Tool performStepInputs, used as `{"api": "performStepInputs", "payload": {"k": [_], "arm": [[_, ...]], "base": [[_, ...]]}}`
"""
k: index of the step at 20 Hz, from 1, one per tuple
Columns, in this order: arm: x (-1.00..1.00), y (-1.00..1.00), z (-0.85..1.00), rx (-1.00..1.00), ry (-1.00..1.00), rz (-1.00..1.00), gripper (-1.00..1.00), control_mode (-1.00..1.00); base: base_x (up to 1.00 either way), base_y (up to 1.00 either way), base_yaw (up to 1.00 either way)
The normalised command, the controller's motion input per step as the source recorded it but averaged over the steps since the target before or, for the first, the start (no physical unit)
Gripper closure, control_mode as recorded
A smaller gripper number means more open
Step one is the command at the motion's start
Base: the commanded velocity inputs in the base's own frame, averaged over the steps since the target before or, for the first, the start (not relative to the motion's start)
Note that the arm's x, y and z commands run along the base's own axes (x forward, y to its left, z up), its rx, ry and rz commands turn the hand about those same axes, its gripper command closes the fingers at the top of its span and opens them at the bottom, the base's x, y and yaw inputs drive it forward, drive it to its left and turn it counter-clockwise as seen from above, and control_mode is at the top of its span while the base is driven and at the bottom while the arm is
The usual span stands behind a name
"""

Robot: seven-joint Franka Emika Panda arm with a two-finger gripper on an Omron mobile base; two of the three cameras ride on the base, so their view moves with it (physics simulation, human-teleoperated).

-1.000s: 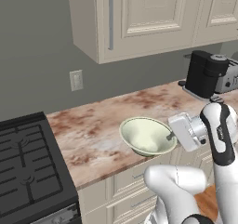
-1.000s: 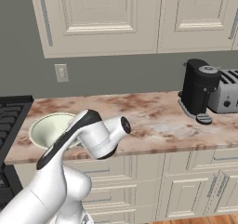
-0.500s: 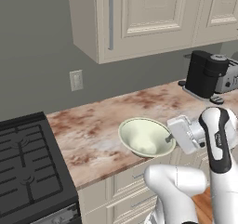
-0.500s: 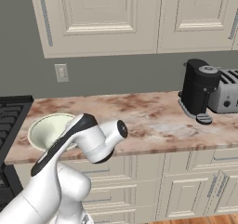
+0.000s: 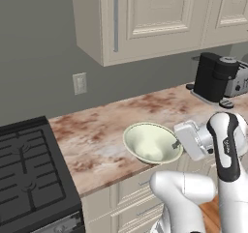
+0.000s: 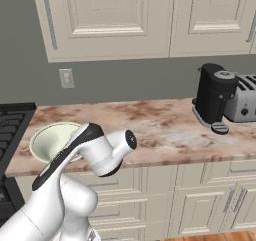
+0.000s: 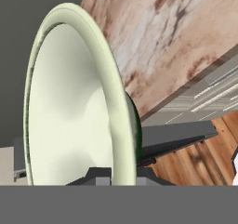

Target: Pick the cup and bowl from the counter and place them on the counter next to the sink.

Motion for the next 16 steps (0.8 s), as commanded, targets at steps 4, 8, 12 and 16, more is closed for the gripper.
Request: {"api": "performStepInputs", "payload": {"k": [4,8,12,16], "arm": [[0.0,0.0,0.0,0.0,0.0,0.0,1.0,1.0],[0.0,0.0,0.0,0.0,0.0,0.0,1.0,1.0],[0.0,0.0,0.0,0.0,0.0,0.0,1.0,1.0],[0.0,0.0,0.0,0.0,0.0,0.0,1.0,1.0]], "base": [[-0.49,-0.01,0.0],[-0.89,-0.12,-0.07],[-0.38,-0.09,-0.16],[-0.01,-0.01,-0.42]]}}
